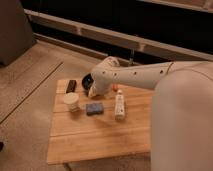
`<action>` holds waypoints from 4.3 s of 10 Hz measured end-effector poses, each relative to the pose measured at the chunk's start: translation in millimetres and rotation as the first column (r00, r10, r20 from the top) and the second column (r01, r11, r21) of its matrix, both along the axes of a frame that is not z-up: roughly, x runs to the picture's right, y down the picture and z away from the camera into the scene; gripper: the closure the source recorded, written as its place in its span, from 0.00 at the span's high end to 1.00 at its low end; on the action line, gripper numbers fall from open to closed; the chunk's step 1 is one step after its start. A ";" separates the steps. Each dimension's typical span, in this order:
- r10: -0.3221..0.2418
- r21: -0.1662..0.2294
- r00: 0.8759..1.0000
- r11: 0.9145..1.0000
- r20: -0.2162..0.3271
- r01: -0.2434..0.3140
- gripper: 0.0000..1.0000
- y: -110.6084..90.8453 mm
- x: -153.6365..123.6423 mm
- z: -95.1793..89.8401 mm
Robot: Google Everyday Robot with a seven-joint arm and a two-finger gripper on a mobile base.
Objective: Push the ceramic bowl across the table
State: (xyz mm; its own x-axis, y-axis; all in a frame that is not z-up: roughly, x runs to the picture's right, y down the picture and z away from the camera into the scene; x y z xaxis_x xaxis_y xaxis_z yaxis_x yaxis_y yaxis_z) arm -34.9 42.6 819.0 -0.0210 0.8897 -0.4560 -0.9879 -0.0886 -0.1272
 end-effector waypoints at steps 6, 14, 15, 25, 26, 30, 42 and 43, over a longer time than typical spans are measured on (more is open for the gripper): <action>-0.064 -0.120 0.997 0.991 -0.045 0.058 0.65 25.2 2.0 62.5; -0.124 -0.156 0.992 0.980 -0.006 0.121 0.65 -2.8 5.0 153.0; -0.131 -0.104 0.991 0.986 -0.013 0.129 0.65 -15.6 5.9 164.6; -0.089 0.391 0.996 0.918 0.032 0.069 0.65 -73.5 15.2 110.9; -0.073 0.376 0.997 0.924 -0.008 0.071 0.65 -66.9 23.6 103.0; -0.017 0.287 0.996 0.957 -0.089 0.042 0.65 -32.2 29.4 114.8; -0.124 0.308 0.991 0.946 0.049 0.104 0.65 -106.5 34.1 233.0; -0.154 0.321 0.987 0.938 0.041 0.133 0.65 -118.4 34.6 235.6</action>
